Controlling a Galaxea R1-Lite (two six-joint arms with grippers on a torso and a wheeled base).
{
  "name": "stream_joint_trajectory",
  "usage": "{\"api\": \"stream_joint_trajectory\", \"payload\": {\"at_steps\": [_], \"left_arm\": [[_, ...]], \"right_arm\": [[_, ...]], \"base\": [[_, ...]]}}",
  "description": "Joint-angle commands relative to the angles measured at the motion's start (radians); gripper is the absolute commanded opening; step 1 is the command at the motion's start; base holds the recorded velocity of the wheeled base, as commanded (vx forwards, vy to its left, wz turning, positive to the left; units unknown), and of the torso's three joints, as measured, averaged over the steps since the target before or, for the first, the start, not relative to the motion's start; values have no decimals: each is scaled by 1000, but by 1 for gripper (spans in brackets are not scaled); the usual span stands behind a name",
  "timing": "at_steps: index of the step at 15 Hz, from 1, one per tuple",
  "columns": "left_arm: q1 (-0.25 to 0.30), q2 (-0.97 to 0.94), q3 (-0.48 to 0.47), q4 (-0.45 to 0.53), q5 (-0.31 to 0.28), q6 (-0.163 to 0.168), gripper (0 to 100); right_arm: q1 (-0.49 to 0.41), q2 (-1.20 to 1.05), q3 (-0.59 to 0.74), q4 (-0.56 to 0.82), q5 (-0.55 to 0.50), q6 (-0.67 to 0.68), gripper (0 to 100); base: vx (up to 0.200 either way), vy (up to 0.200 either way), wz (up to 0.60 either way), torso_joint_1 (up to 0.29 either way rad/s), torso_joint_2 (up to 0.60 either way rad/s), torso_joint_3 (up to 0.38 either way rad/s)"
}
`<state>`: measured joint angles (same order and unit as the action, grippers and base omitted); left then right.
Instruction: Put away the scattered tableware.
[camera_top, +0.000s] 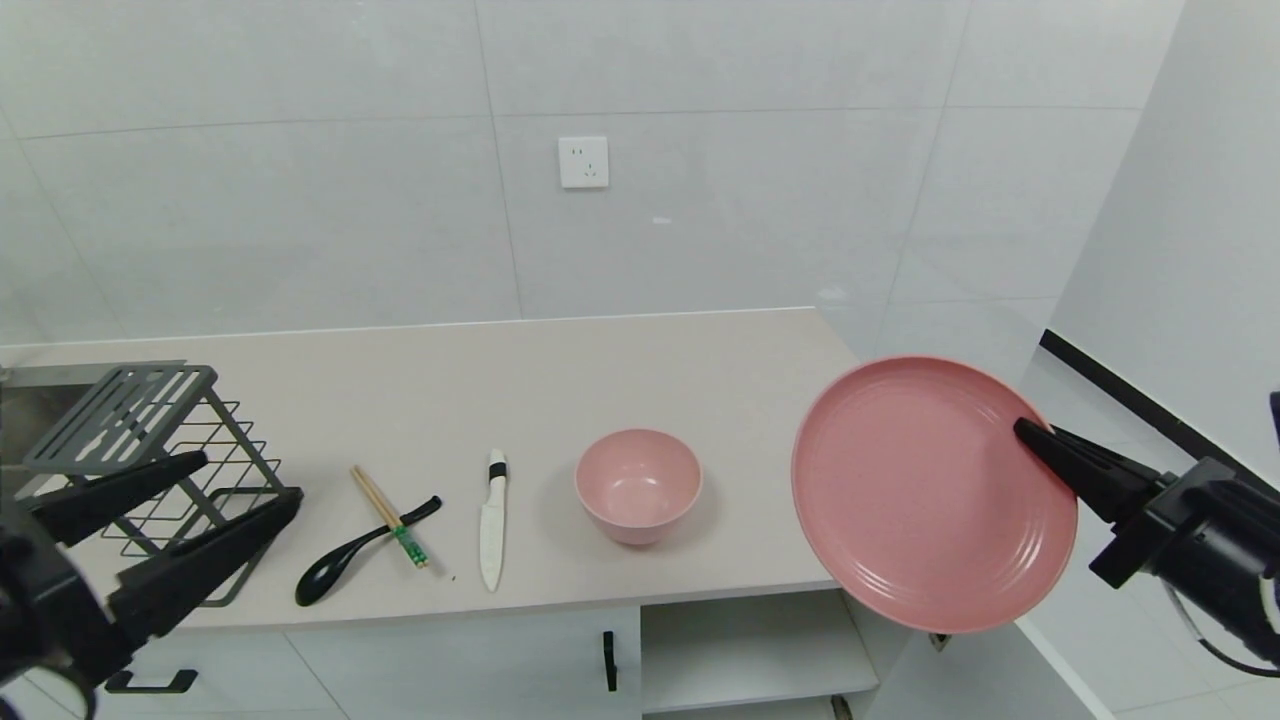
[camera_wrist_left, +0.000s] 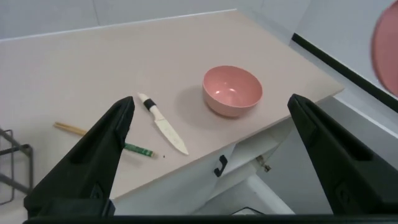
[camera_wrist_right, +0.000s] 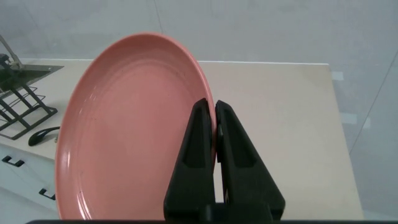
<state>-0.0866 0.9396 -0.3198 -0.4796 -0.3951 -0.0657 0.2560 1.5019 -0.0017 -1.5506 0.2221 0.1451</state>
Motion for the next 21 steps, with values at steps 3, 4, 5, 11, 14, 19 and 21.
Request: {"api": "stream_joint_trajectory", "payload": {"at_steps": [3, 4, 5, 11, 14, 19, 21], "left_arm": [[-97, 335, 24, -189, -4, -8, 100], [-127, 372, 18, -202, -2, -9, 100], [-142, 397, 16, -215, 2, -14, 100], [-179, 640, -119, -372, -22, -198, 100], [-223, 797, -194, -381, -18, -190, 100], [-240, 996, -277, -530, 4, -192, 100], [-240, 1030, -297, -537, 10, -192, 100]], "right_arm": [[0, -20, 0, 0, 0, -2, 0], [0, -20, 0, 0, 0, -2, 0], [0, -20, 0, 0, 0, -2, 0], [0, -15, 0, 58, -1, -15, 0], [3, -11, 0, 75, -1, -19, 0], [3, -3, 0, 75, -1, -19, 0], [3, 1, 0, 75, -1, -19, 0]], "base": [[0, 0, 0, 0, 0, 0], [0, 0, 0, 0, 0, 0], [0, 0, 0, 0, 0, 0], [0, 0, 0, 0, 0, 0], [0, 0, 0, 0, 0, 0], [0, 0, 0, 0, 0, 0], [0, 0, 0, 0, 0, 0]]}}
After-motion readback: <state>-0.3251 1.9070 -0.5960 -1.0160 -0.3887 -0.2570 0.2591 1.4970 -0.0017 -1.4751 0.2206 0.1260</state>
